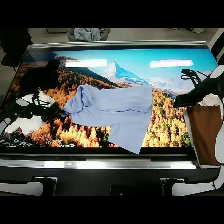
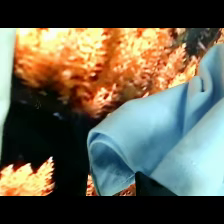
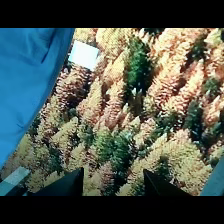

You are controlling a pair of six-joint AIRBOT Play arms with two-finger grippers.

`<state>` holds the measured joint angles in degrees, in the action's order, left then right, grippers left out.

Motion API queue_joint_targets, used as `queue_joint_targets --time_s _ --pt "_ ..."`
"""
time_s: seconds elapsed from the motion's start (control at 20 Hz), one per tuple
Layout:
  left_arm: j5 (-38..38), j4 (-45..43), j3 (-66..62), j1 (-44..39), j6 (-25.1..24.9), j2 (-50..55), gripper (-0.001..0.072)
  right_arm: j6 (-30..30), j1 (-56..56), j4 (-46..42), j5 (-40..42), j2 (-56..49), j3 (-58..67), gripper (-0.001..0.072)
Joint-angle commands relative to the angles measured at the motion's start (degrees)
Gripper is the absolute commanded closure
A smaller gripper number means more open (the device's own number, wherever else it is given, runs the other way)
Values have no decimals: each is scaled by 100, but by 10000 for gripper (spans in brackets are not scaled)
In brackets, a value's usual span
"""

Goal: Fold the shirts.

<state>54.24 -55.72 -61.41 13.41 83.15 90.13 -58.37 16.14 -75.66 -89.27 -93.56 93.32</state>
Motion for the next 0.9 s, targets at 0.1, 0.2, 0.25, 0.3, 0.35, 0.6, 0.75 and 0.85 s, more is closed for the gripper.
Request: queue_joint_targets --time_s 0.1,0.2,0.25,0.3,0.35,0.6,0.75,0.85 --pt "-26 -17 11 -186 -2 101 456 15 2 22 -140 7 0 240" --pt "-33 -20 9 -208 -7 103 611 15 2 20 -216 7 0 240" --pt "-33 -22 9 -203 -55 103 672 20 2 20 -234 7 0 240" --pt "-33 -24 9 -192 -68 103 672 35 2 20 -234 7 0 240" --pt "-31 -22 4 -168 -68 96 673 37 2 17 -234 7 0 240" --pt "-28 -17 4 -133 -361 -83 675 92 -39 79 -225 129 -702 163" --pt "68 -15 4 -136 -586 -153 675 131 -35 1270 564 260 -2140 146" --pt "214 -17 4 -133 -691 -195 675 177 -35 2065 1290 260 -2802 148"
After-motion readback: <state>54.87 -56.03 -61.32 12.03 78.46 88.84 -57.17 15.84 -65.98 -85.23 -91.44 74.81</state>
